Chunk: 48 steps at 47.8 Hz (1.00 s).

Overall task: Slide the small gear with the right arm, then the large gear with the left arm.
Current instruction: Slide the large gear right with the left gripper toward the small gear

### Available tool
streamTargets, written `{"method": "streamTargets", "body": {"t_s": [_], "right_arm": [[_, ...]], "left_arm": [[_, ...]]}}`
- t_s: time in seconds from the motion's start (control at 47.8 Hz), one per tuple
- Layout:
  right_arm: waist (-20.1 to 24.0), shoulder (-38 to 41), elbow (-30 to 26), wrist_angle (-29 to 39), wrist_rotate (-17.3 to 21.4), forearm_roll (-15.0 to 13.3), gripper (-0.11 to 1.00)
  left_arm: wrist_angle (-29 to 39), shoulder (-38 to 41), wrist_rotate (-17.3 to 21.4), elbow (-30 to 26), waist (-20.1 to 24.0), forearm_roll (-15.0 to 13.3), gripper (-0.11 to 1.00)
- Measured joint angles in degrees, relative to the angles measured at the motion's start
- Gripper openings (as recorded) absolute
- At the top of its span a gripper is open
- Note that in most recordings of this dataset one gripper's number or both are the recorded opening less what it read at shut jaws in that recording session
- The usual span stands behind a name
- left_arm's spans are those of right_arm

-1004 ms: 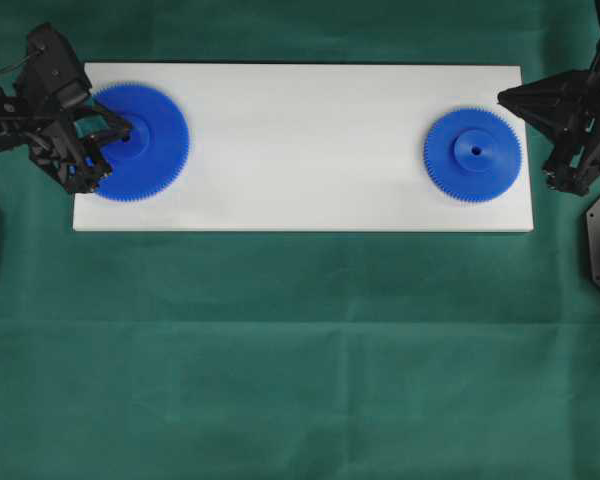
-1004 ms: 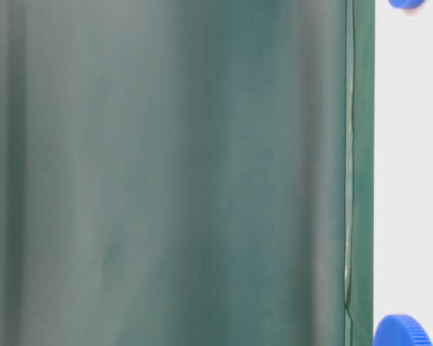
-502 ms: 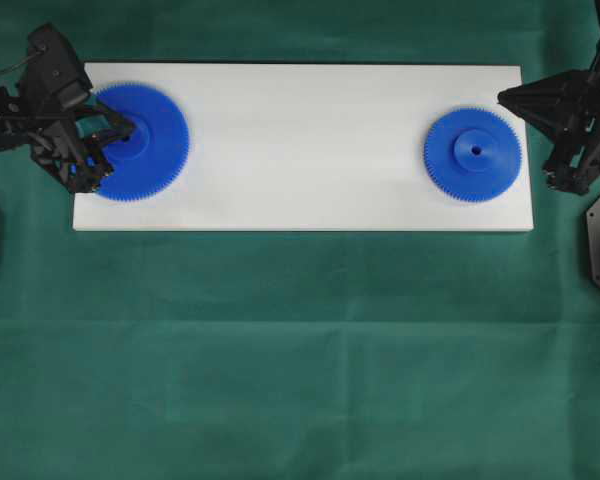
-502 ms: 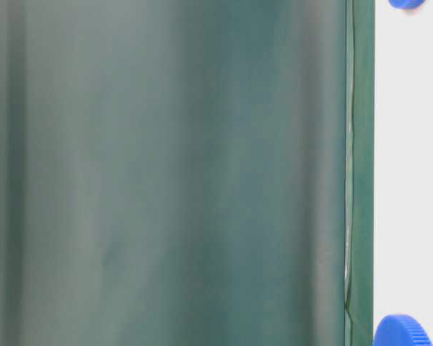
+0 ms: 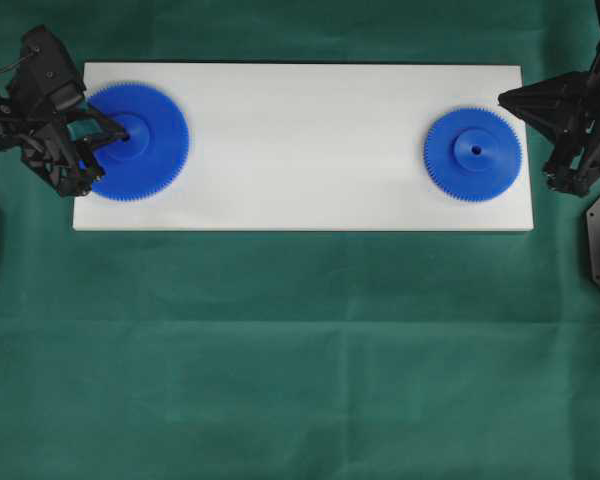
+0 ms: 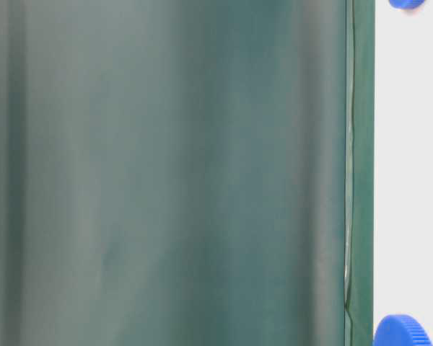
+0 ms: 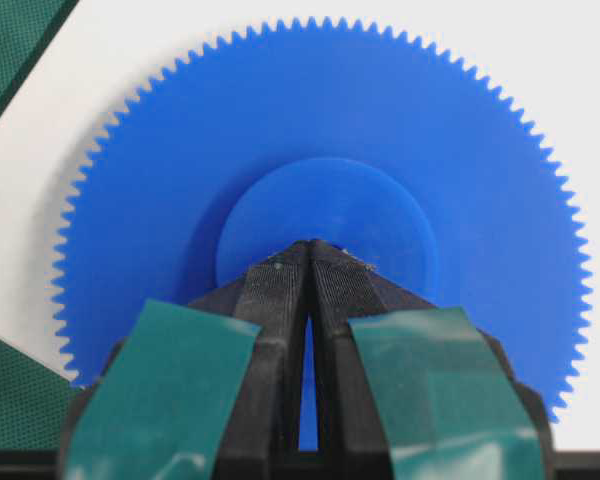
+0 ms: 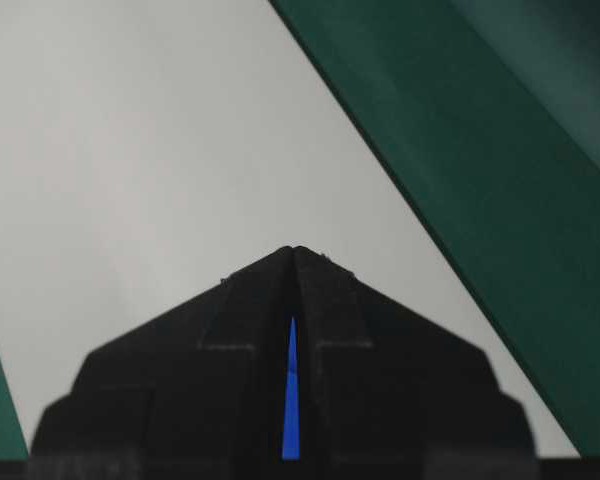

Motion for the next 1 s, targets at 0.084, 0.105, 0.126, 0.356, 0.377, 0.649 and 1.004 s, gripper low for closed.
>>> {"method": "streamTargets", "body": {"t_s": [0.084,0.105,0.126,0.356,0.377,0.649,1.004], "right_arm": [[0.0,-0.3,0.1,0.0,0.0,-0.1,0.51],[0.0,-0.4,0.1,0.0,0.0,-0.1,0.51],[0.0,-0.4,0.1,0.0,0.0,0.0,0.51],[0.0,-2.1,0.4,0.1,0.0,-0.1,0.51],[0.0,-2.3,0.4,0.0,0.0,0.0,0.51],[0.0,-2.7,0.6,0.1,0.0,-0.1,0.51],[0.0,-2.6,0.6,0.1,0.0,-0.1,0.51]], "left_arm": [[0.0,0.4,0.0,-0.4,0.0,0.0,0.00],[-0.1,0.8,0.1,-0.4,0.1,0.0,0.00],[-0.1,1.0,0.1,-0.5,0.0,0.0,0.00],[-0.2,2.0,0.0,-1.4,-0.4,0.0,0.00],[-0.1,2.0,0.0,-1.3,-0.4,0.0,0.00],[1.8,1.1,-0.2,-0.6,-1.1,0.0,0.00],[3.3,0.4,-0.2,-0.7,-1.1,0.0,0.00]]}}
